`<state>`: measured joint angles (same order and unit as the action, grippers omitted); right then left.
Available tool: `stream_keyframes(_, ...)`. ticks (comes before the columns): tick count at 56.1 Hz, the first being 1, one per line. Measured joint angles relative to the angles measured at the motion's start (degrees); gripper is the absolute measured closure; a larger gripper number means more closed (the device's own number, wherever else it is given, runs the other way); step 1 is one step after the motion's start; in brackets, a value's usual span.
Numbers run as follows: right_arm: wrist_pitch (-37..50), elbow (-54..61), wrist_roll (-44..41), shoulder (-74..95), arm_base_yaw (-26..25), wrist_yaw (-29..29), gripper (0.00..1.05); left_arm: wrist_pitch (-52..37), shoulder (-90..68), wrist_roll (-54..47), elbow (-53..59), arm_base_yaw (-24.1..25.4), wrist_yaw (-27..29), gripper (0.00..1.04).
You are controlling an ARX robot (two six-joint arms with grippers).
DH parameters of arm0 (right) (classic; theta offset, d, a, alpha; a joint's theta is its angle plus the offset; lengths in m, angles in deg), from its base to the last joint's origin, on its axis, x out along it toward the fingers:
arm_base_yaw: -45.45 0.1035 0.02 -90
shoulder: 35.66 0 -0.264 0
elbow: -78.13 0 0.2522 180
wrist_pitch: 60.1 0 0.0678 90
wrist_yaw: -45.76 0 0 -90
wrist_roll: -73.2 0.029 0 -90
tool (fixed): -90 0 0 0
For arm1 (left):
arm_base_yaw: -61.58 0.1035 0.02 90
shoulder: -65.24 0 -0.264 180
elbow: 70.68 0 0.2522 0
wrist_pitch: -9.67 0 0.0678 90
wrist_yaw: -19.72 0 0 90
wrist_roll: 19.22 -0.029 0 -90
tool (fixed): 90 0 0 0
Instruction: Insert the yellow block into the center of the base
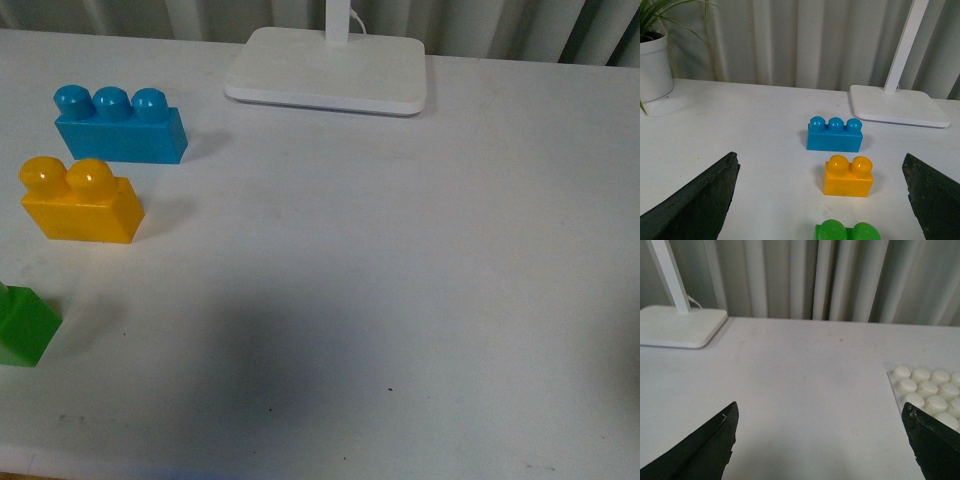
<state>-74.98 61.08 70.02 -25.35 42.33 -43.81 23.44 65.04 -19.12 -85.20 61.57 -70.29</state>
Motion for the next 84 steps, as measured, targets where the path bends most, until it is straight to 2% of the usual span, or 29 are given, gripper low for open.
stream_keyframes(6,4.1,-7.0,-2.8,17.6,-11.7,-9.4,0.09,0.0,0.0,0.0,0.0,0.0,0.0,0.06)
stream_keyframes(10,4.7,-12.0,-5.5,28.8,-17.6,-12.2,0.09,0.0,0.0,0.0,0.0,0.0,0.0,0.06)
stream_keyframes(17,6.0,-19.4,-9.9,45.3,-24.1,-12.2,0.09,0.0,0.0,0.0,0.0,0.0,0.0,0.06)
stream_keyframes(24,6.6,-26.6,-12.8,57.7,-27.7,-12.1,0.09,0.0,0.0,0.0,0.0,0.0,0.0,0.06)
stream_keyframes(49,3.5,-43.6,-16.6,80.2,-33.4,-11.8,0.09,0.0,0.0,0.0,0.0,0.0,0.0,0.06)
stream_keyframes(84,4.1,-48.2,-18.0,89.7,-33.7,-11.4,0.09,0.0,0.0,0.0,0.0,0.0,0.0,0.06)
